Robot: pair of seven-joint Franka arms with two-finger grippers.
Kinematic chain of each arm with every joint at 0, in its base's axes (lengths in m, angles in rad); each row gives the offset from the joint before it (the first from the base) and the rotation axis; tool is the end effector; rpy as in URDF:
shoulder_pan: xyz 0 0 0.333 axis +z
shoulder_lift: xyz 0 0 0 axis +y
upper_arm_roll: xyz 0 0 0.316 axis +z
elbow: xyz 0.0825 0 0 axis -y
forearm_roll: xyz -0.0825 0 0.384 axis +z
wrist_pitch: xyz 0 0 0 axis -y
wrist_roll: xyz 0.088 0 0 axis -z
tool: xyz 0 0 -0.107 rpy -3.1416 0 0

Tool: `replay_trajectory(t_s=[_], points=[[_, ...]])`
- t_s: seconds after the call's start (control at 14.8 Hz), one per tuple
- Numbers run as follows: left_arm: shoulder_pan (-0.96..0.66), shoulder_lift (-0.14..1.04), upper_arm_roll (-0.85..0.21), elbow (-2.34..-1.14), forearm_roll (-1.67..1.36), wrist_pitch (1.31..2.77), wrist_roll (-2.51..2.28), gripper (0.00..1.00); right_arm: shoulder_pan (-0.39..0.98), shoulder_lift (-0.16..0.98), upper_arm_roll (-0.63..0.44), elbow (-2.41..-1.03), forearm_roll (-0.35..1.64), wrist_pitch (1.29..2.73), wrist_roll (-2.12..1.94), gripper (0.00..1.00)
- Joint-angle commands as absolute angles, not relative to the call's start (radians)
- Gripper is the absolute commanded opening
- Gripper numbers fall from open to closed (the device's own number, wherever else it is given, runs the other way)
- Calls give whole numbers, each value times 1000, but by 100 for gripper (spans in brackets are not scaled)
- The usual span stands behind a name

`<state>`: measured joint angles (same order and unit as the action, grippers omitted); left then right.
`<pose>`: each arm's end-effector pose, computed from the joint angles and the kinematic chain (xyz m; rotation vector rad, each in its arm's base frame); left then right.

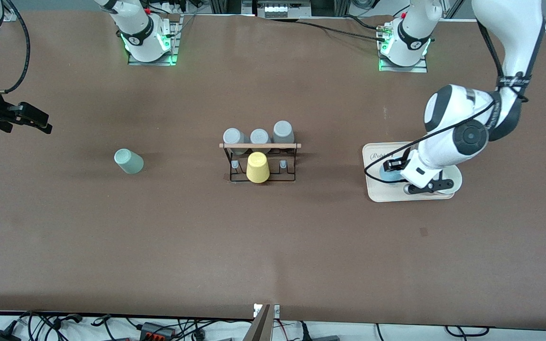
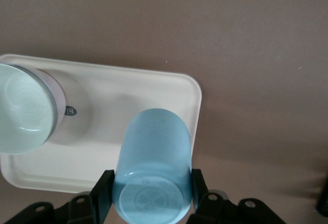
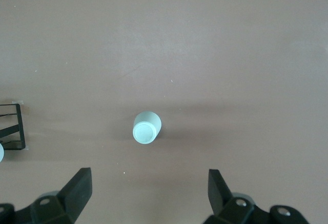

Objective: Hang scattered cups on rack with three cups
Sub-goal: 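Lower the left gripper and grasp the light blue cup, then lift the light blue cup and carry it to the rack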

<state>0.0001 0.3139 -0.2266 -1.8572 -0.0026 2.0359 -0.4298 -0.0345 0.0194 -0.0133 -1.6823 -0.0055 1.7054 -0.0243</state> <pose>0.5982 -0.1303 0.3459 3.0889 0.3269 -0.2237 0.5678 -0.0276 0.5723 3.1355 -0.0357 0.0055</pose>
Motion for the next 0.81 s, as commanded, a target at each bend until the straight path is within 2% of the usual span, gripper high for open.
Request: replay_trajectory(t_s=[0.0, 0.27, 0.74], points=[[-29, 325, -239, -1740, -40, 1948, -535, 47, -46, 14, -6, -1690, -15, 1703, -44, 100], [-133, 327, -245, -1672, -110, 1939, -717, 47, -44, 17, -6, -1690, -15, 1704, -44, 100], [-313, 480, -244, -1438, -100, 1939, -1024, 47, -44, 17, -6, -1690, -15, 1704, -44, 100]])
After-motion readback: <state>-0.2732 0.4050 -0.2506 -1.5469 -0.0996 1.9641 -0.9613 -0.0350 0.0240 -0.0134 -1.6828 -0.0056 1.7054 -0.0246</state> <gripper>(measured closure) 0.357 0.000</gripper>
